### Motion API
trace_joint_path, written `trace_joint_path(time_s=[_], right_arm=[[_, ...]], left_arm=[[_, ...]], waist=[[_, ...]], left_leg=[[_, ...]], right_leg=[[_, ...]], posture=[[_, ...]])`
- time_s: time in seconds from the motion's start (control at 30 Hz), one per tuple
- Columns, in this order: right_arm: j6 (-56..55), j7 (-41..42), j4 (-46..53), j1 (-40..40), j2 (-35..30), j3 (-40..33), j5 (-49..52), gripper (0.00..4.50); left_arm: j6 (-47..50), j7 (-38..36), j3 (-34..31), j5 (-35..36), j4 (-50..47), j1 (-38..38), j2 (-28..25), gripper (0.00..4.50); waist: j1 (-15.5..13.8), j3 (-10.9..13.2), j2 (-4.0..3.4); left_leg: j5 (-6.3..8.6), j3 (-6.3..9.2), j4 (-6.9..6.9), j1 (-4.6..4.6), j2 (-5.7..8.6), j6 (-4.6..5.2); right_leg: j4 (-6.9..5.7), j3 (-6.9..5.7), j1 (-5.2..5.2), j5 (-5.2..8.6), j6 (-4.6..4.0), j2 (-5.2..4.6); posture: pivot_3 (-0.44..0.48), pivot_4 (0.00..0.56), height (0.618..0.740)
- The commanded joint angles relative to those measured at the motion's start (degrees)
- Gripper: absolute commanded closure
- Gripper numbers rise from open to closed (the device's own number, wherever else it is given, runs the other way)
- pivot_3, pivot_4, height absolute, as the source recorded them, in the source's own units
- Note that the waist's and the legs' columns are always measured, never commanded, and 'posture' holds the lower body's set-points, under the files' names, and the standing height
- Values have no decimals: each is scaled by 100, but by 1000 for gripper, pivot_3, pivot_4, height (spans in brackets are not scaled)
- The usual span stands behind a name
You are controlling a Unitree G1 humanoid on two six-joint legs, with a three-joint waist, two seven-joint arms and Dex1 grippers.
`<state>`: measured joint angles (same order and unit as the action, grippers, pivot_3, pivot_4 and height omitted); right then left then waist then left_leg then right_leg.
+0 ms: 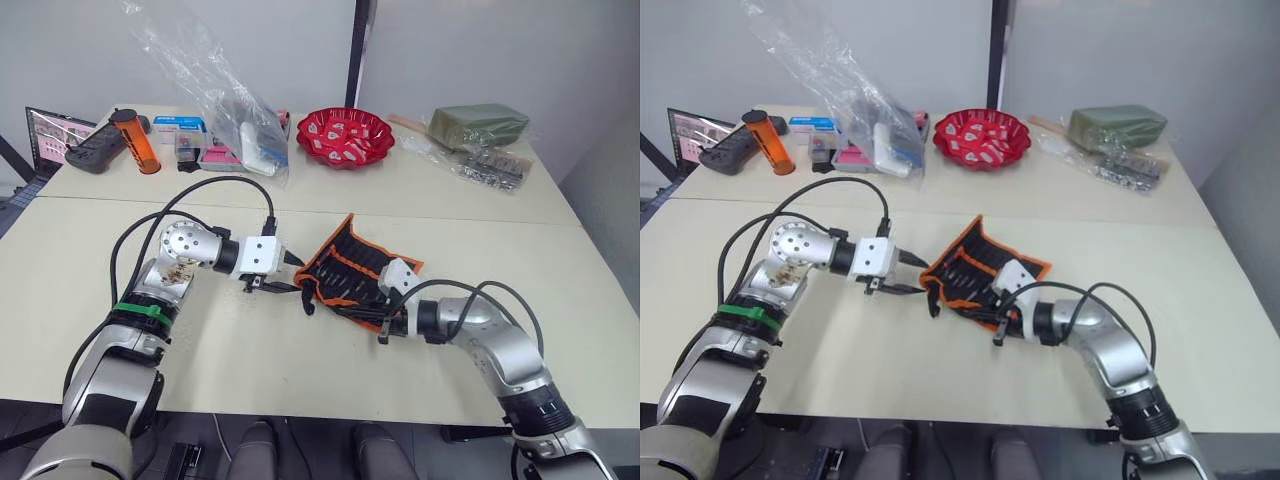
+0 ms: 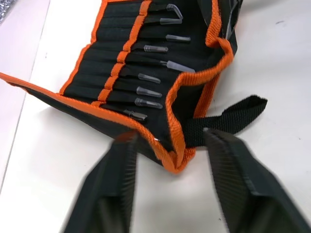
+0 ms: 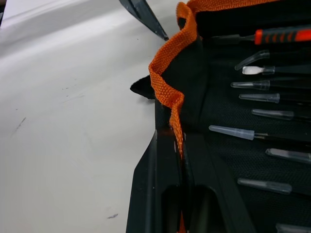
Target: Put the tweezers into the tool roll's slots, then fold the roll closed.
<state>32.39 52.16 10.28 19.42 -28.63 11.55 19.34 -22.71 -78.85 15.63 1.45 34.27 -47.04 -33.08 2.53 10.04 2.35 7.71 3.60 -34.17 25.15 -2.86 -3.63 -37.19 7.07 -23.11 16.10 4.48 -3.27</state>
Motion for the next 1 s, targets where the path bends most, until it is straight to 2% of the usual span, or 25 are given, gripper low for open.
trace_joint_path(time_s=[0.03,0.13,0.23,0.33,0.47,0.67,0.83,0.9,1.0], right_arm=[[-10,-58,229,1,-42,-156,82,4500],[-27,-66,217,-9,-43,-147,70,4500],[-48,-62,180,11,-33,-138,55,4500],[-69,-60,150,33,-24,-128,38,4500],[-109,-55,74,84,14,-86,4,4500],[-208,-23,21,103,-25,-31,-90,4500],[-236,-73,61,26,-71,-93,-120,4500],[-248,-101,90,-43,-100,-133,-136,4500],[-263,-145,110,-97,-115,-149,-136,4500]], left_arm=[[80,-324,-139,215,-42,-174,-142,3138],[301,-485,-299,377,-3,-225,-287,3138],[677,-533,-511,611,-9,-323,-331,2334],[1009,-563,-647,837,-234,-362,-257,1340],[1173,-556,-510,793,-568,-274,-54,10],[537,-274,-90,75,9,-388,191,10],[-4,-43,27,-278,668,-598,320,10],[-10,-77,8,-215,736,-603,426,10],[39,-173,-13,-124,757,-602,537,779]], waist=[[7,0,0],[9,0,0],[5,0,0],[-5,0,0],[-15,0,0],[9,0,0],[0,0,0],[-3,0,0],[-16,0,0]], left_leg=[[0,1,-1,0,0,0],[0,1,-1,0,0,0],[0,3,-2,0,0,0],[0,4,-7,1,0,0],[0,6,-11,2,1,0],[0,7,-18,1,1,0],[0,9,-34,2,2,1],[0,9,-40,3,3,1],[1,9,-45,4,3,2]], right_leg=[[-1,0,0,0,0,0],[-3,-1,0,1,1,0],[-4,-1,0,1,3,1],[-5,-2,2,2,4,0],[-6,-4,5,1,4,0],[-20,-3,2,-5,-4,3],[-44,-2,-3,4,9,4],[-44,-1,0,4,10,4],[-46,-2,2,4,11,3]], posture=[[0,150,740],[0,150,740],[0,150,740],[0,150,740],[0,150,740],[0,150,740],[0,150,740],[0,150,740],[0,150,740]])
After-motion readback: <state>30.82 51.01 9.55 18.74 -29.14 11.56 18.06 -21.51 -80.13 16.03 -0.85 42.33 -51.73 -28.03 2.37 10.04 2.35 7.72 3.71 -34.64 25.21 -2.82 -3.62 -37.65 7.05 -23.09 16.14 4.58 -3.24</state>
